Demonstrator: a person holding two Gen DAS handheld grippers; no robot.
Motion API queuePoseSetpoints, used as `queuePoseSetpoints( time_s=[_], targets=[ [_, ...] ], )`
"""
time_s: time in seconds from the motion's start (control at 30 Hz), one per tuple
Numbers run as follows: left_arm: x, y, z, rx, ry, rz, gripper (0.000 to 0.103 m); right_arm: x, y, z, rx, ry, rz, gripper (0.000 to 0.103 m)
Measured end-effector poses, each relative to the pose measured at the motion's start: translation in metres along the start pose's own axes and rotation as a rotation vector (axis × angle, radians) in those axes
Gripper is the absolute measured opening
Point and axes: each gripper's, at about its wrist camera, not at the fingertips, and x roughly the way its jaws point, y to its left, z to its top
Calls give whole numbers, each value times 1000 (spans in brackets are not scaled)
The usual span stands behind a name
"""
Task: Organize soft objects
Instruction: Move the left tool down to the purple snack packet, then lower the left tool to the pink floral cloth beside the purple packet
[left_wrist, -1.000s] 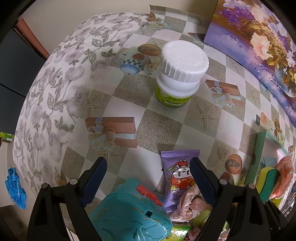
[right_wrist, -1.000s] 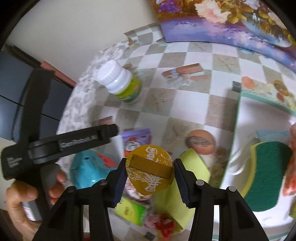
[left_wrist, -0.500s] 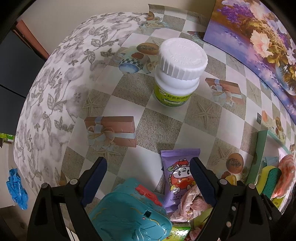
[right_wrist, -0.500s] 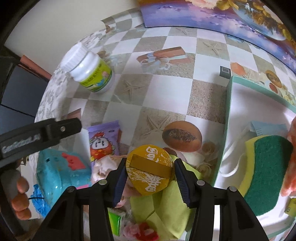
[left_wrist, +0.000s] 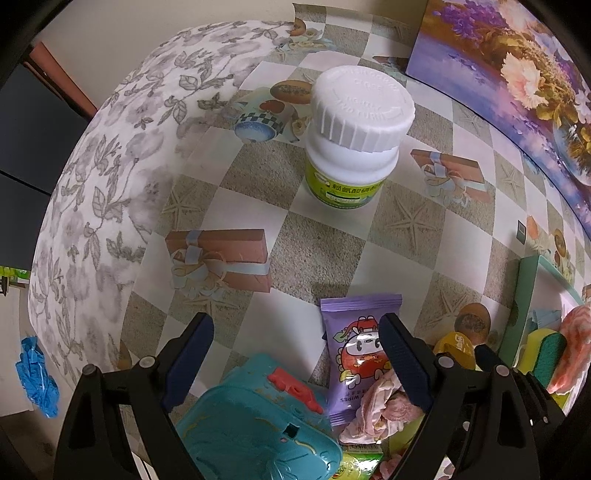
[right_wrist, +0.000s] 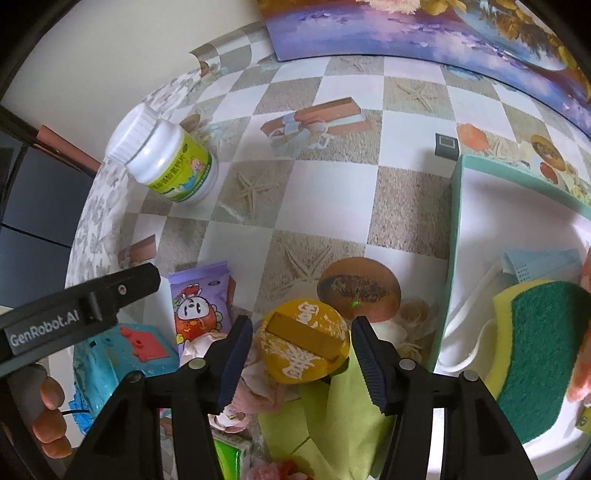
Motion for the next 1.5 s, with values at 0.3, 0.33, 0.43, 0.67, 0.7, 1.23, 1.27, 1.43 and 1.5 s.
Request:
queuePoseSetpoints(
  time_s=[0.3,0.33,0.43,0.67,0.7,1.23,1.27,1.43,1.5],
  targets=[
    [1,0,1,1,3,-1,91,9,14,-2,-68,20,-53,56],
    [2,0,1,1,4,-2,91,8,14,-2,-70,18,-51,53],
    [2,0,1,1,3,-3,91,0,14,0,-66,-3,-29,53],
    [3,1,1,-1,6,-9,91,-28,12,7,-57,-65,-2,53],
    [4,1,1,-1,8,-12,91,-33,10,7,-57,-74,-14,53],
    [20,-39,-4,115,25,14,91,-60,-4,15,-36,-128,-109,53],
    [21,-42,-4,127,25,22,91,-62,-5,15,-34,-132,-110,53],
    [35,-53,-9,163,52,67,88,-66,-8,14,-28,-141,-102,53],
    [40,-55,-10,168,59,77,81,-66,-9,14,-28,-142,-101,53]
  ],
)
